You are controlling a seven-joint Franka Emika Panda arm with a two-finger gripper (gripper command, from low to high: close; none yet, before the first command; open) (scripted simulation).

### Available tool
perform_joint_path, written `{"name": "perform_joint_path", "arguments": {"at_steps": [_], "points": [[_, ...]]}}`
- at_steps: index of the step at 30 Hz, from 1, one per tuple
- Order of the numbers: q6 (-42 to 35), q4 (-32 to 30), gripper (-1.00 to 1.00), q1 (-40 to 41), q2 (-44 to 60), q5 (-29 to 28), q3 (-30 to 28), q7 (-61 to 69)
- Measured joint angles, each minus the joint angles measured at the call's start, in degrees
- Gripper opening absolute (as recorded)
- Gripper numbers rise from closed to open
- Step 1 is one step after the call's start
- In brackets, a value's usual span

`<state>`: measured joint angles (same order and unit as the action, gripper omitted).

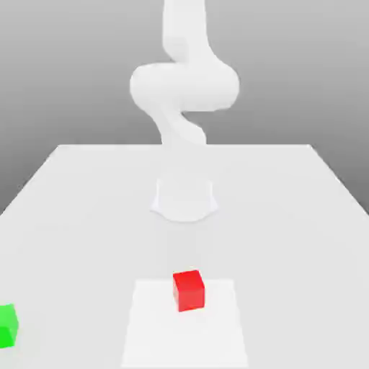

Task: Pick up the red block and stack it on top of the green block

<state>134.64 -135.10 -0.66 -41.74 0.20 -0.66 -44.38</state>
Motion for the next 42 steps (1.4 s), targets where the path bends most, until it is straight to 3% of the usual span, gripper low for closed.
{"name": "perform_joint_path", "arguments": {"at_steps": [17, 24, 25, 32, 39, 42], "points": [[24.5, -26.9, 0.0, -3.5, 36.1, -0.2, -2.4, 11.3], [37.0, -26.9, 0.0, -2.6, 51.3, 1.4, -0.9, 13.3], [38.5, -26.7, -1.0, -2.2, 53.1, 1.6, -0.6, 13.4], [38.8, -26.6, -1.0, -2.0, 53.4, 1.4, -0.4, 13.3], [27.7, -28.4, -1.0, -2.1, 40.6, -0.3, -1.0, 12.1], [24.2, -24.6, -1.0, 0.3, 41.6, 0.9, -3.9, 16.8]]}}
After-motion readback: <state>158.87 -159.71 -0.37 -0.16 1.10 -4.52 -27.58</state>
